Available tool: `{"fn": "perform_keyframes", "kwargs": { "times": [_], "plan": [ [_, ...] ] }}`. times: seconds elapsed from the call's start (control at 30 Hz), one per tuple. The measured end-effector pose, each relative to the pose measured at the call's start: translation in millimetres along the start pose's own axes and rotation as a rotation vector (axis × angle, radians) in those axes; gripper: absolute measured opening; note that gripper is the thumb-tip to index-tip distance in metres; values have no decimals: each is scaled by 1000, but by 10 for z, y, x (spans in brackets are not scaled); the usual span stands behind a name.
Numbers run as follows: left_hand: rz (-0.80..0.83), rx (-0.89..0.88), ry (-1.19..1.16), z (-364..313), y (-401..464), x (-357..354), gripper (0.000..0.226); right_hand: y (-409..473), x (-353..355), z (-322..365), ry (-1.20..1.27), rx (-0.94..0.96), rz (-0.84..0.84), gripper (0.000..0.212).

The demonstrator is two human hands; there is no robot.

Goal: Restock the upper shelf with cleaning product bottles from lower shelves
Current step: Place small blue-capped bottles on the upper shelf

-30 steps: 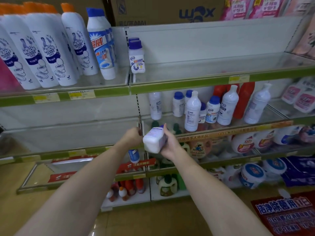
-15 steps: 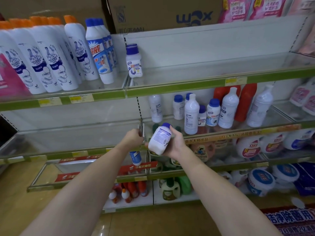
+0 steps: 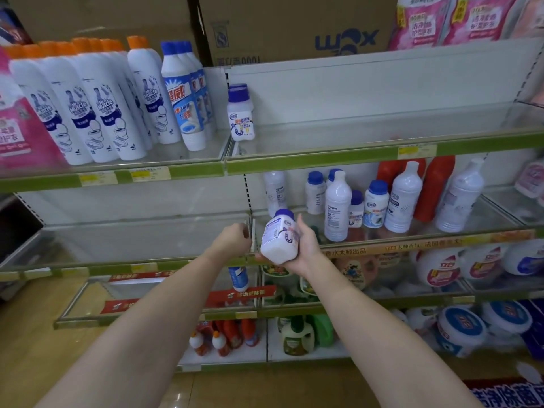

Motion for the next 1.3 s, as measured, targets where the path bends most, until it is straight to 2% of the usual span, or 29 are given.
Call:
{"fn": "perform_keyframes", "kwargs": {
  "times": [0.1, 0.3, 0.47, 0.53, 0.57, 0.67, 0.77, 0.87, 1.13, 1.3],
  "plan": [
    [-6, 1, -10, 3, 13, 50, 16, 50, -46, 3, -17, 12, -16, 58],
    [-93, -23, 27, -98, 6, 222, 14, 27, -215, 100, -212, 90, -10, 50],
    [-142, -92, 26, -163, 62, 420, 14, 51, -401, 254, -357, 154, -23, 82],
    [-198, -109, 13, -193, 71, 562, 17, 43, -501, 312, -434, 191, -24, 103],
    [-252, -115, 6, -216, 64, 657, 19, 33, -568, 355, -452, 217, -11, 103],
    [-486, -161, -15, -292, 19, 1011, 28, -12, -818, 550, -485, 334, 23, 64],
    [-642, -223, -48, -334, -1, 1360, 27, -107, -1146, 755, -527, 436, 56, 53],
    [-692, -237, -56, -341, 55, 1653, 27, -160, -1462, 943, -561, 525, 91, 40],
    [-645, -225, -23, -371, 468, 2018, 17, -14, -2206, 1246, -675, 706, 106, 55],
    [-588, -242, -49, -336, 696, 2055, 19, 394, -2356, 1344, -712, 731, 72, 59]
  ]
}}
Point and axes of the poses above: each hand's wrist, its own y-axis towards the middle knuckle, its own x-axis out of the back of the hand, z = x × y, the point moved 3 cm from there along y, towards the middle knuckle
